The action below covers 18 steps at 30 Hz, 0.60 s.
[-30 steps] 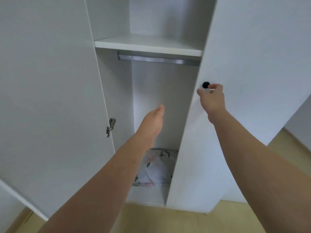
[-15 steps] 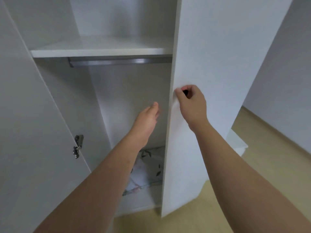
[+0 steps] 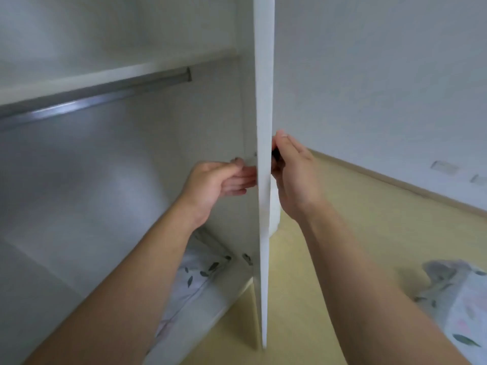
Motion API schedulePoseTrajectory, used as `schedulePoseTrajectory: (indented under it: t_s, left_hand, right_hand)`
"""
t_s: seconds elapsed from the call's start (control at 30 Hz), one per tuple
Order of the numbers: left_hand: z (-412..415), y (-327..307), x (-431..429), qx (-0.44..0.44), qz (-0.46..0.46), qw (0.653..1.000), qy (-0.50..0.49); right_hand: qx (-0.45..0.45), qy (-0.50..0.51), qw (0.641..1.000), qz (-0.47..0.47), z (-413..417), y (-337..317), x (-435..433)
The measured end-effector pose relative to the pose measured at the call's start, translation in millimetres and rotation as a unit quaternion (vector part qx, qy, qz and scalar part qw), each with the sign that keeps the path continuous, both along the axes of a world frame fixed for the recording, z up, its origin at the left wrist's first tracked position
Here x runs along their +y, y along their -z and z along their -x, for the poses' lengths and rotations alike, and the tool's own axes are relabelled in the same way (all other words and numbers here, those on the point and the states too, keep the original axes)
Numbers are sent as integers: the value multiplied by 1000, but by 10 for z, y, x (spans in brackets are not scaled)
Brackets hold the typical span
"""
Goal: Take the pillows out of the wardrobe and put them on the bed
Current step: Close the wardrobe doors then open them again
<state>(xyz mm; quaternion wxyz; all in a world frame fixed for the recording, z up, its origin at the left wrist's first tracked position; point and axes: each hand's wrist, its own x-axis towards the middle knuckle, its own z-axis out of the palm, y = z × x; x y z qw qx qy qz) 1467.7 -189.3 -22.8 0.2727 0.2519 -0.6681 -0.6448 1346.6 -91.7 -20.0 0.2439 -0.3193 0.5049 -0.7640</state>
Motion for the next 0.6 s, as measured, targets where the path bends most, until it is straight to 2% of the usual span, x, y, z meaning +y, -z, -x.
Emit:
schedulePoseTrajectory:
  t_s: [0.1, 0.2, 0.27, 0.33, 0.47, 0.53, 0.6]
  left_hand:
    - [347, 62, 148, 7, 8, 997, 70]
    - [711, 142, 312, 27, 12, 994, 107]
    - [952, 178, 412, 40, 7, 991, 127]
    - [1179, 191, 479, 48, 0, 989, 141]
    - [1530, 205, 506, 54, -15, 985, 166]
    - [1652, 240, 442, 46, -19, 983, 176]
    - [1712, 321, 334, 28, -22, 983, 179]
  right_hand:
    - [-43, 45, 997, -52, 260, 72, 308]
    - [-25, 99, 986, -135, 447, 264, 628]
    - [9, 145, 975, -170, 508, 340, 773]
    - [81, 203, 954, -207, 584, 331, 870]
    - [202, 287, 876, -332, 805, 247, 960]
    - [276, 293, 791, -461, 923, 265, 944]
    - [328, 254, 707, -573, 959, 319, 880]
